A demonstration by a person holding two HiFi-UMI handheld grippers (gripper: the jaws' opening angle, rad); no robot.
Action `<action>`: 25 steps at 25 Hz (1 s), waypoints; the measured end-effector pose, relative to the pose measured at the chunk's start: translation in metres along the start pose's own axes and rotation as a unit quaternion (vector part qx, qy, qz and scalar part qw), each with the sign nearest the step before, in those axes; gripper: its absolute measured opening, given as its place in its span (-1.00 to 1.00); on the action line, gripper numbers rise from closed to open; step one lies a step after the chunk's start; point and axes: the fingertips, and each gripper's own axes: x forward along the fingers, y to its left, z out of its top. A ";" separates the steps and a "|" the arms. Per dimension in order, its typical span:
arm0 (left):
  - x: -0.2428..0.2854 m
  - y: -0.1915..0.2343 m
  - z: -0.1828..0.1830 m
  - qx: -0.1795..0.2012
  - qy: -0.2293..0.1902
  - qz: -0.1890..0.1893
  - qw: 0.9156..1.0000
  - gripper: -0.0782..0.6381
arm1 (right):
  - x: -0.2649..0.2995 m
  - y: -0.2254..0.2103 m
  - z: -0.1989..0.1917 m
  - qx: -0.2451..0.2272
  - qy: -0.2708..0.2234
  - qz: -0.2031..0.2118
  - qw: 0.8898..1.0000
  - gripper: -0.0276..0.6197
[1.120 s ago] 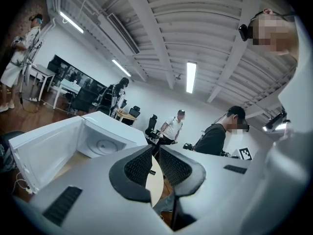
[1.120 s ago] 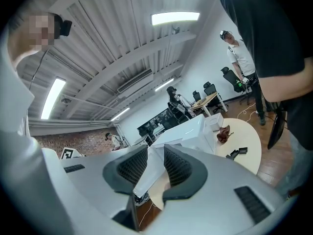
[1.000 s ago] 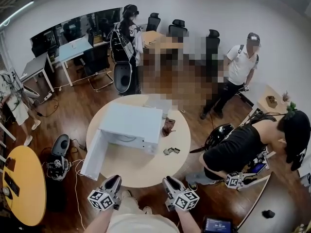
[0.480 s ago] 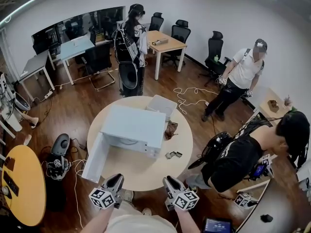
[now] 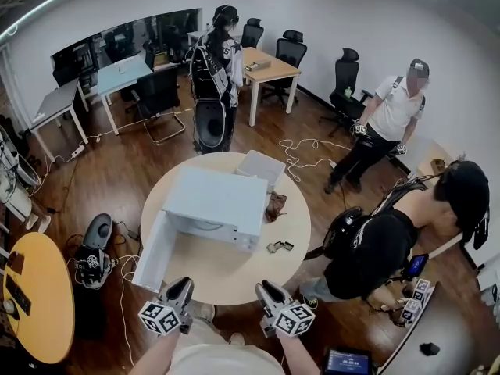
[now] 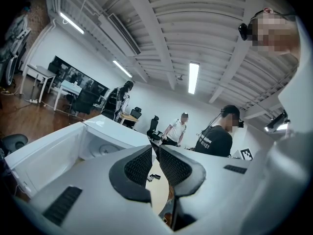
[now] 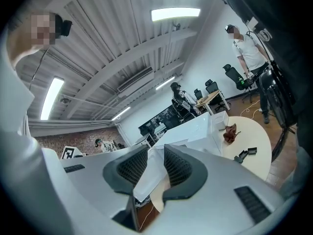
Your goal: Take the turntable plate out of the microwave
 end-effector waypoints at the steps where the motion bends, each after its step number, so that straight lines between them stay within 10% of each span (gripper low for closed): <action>1: -0.002 0.001 0.000 0.000 -0.001 0.001 1.000 -0.70 | -0.001 0.001 -0.001 0.001 0.000 0.000 1.000 -0.61; 25: 0.084 0.068 0.036 -0.002 0.055 -0.073 0.996 -0.70 | 0.100 -0.015 0.015 0.014 -0.002 -0.076 0.997 -0.61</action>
